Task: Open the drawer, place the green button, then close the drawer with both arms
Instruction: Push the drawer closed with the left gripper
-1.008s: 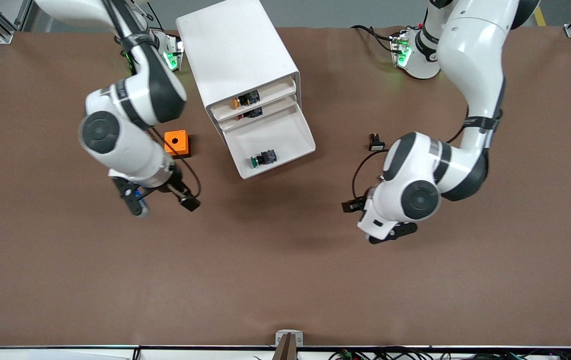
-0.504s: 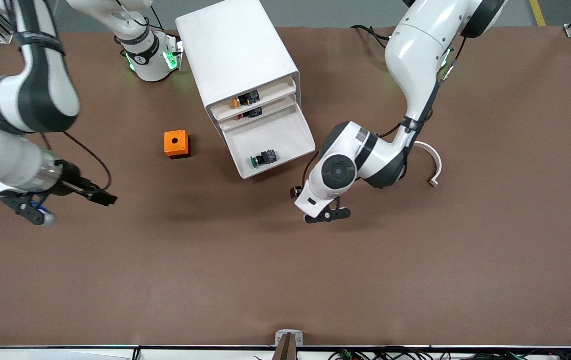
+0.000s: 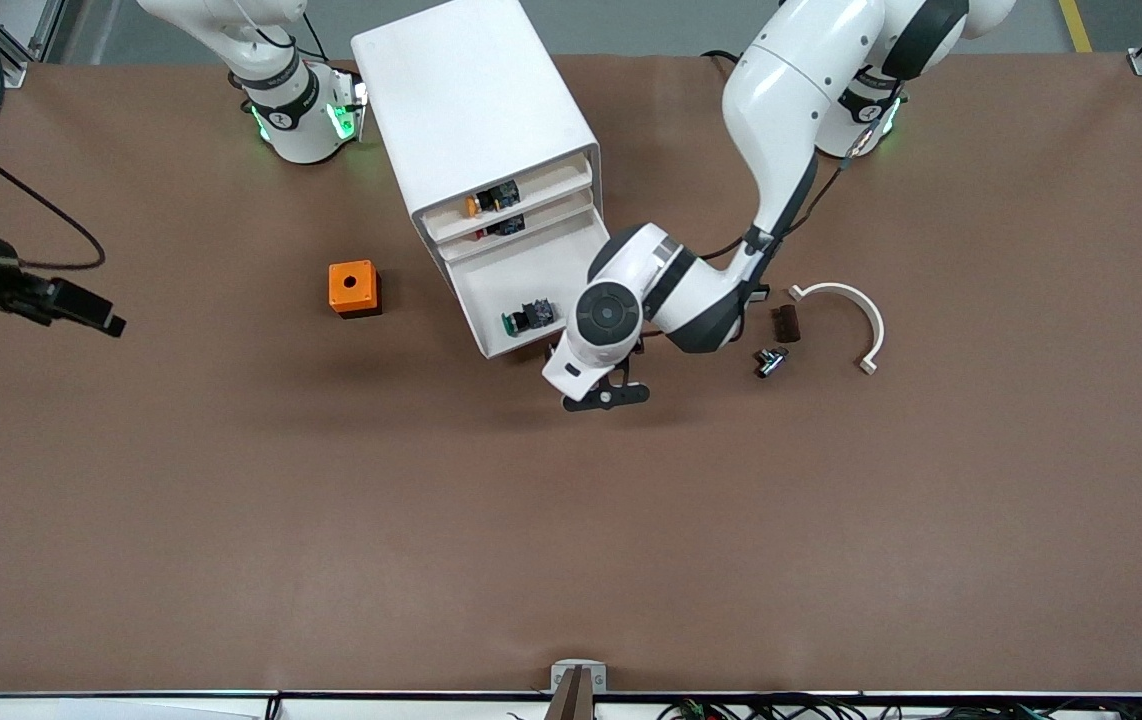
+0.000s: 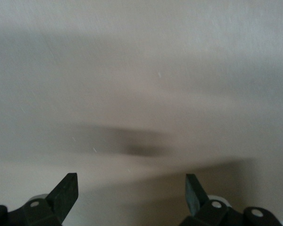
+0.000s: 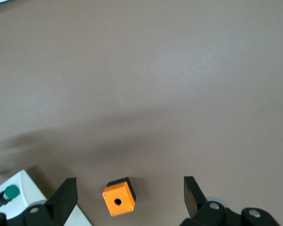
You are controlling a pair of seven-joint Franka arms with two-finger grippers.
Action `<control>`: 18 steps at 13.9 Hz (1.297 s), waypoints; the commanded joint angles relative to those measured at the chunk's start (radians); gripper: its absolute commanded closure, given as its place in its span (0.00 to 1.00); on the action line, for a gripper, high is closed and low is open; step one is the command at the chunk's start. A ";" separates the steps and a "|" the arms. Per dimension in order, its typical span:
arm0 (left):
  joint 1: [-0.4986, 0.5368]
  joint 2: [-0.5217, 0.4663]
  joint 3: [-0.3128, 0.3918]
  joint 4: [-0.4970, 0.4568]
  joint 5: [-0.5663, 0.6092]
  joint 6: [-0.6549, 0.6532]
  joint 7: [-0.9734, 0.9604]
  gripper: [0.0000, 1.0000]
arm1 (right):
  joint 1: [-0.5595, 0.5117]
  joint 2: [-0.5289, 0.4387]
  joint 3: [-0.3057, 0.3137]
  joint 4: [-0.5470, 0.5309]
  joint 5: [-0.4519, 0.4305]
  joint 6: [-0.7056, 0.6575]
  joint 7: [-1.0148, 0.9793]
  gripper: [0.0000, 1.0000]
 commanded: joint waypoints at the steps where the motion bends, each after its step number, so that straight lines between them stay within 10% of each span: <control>1: -0.064 -0.006 0.006 -0.007 0.005 0.006 -0.086 0.00 | 0.032 -0.059 -0.001 -0.024 -0.029 -0.020 -0.014 0.00; 18: -0.188 -0.009 -0.115 -0.041 -0.089 -0.028 -0.314 0.00 | 0.054 -0.046 0.000 0.071 -0.101 -0.074 -0.004 0.00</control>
